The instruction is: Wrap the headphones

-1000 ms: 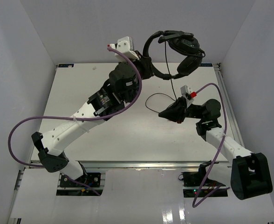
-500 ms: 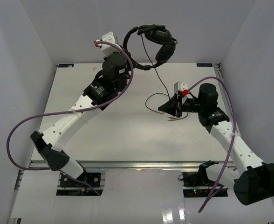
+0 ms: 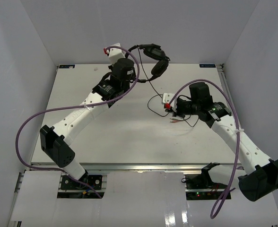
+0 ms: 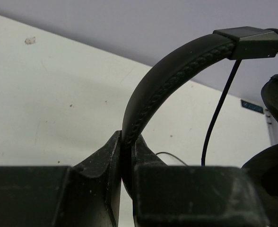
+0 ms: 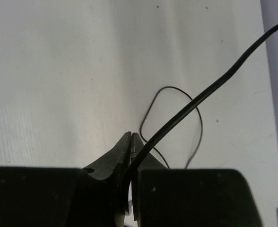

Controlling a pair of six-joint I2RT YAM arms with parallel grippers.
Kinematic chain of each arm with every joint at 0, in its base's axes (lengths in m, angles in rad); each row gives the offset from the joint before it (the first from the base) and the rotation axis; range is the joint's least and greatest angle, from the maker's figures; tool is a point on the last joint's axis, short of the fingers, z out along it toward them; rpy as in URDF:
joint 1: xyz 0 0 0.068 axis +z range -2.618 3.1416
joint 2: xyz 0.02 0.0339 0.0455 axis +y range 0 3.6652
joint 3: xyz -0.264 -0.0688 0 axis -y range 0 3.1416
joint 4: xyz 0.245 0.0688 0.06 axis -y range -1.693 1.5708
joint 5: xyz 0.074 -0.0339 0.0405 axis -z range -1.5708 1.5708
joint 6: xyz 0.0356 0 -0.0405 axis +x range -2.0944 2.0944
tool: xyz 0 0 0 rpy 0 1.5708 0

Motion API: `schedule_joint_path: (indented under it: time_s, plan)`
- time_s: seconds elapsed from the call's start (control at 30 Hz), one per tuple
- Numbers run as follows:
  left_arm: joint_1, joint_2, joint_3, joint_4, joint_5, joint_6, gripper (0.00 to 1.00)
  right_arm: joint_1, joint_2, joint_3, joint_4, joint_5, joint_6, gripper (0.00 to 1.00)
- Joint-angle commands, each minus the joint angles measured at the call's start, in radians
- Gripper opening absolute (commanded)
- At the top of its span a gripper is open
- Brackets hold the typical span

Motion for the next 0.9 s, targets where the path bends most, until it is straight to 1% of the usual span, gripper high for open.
schedule_joint_path:
  time_s: [0.0, 0.07, 0.2, 0.3, 0.4, 0.53, 0.67, 0.87]
  plan:
    - [0.016, 0.012, -0.044, 0.013, 0.043, -0.049, 0.0, 0.059, -0.049, 0.065, -0.076, 0.259, -0.228, 0.08]
    - [0.016, 0.024, -0.074, 0.007, 0.072, -0.064, 0.0, 0.086, -0.067, 0.057, -0.063, 0.348, -0.296, 0.08]
    - [0.014, 0.045, -0.117, -0.003, 0.151, -0.083, 0.0, 0.131, -0.108, 0.031, 0.015, 0.458, -0.368, 0.08]
    - [0.01, 0.072, -0.145, -0.013, 0.223, -0.07, 0.0, 0.158, -0.136, -0.013, 0.148, 0.552, -0.411, 0.08]
    - [-0.002, 0.091, -0.17, -0.041, 0.292, -0.049, 0.0, 0.161, -0.15, -0.049, 0.228, 0.609, -0.441, 0.08]
    - [-0.015, 0.096, -0.22, -0.051, 0.378, 0.003, 0.0, 0.163, -0.149, -0.063, 0.312, 0.639, -0.453, 0.08]
    - [-0.021, 0.085, -0.267, -0.054, 0.463, 0.065, 0.0, 0.164, -0.142, -0.084, 0.341, 0.658, -0.473, 0.08]
    - [-0.037, 0.083, -0.308, -0.055, 0.6, 0.13, 0.0, 0.164, -0.121, -0.103, 0.386, 0.671, -0.484, 0.12]
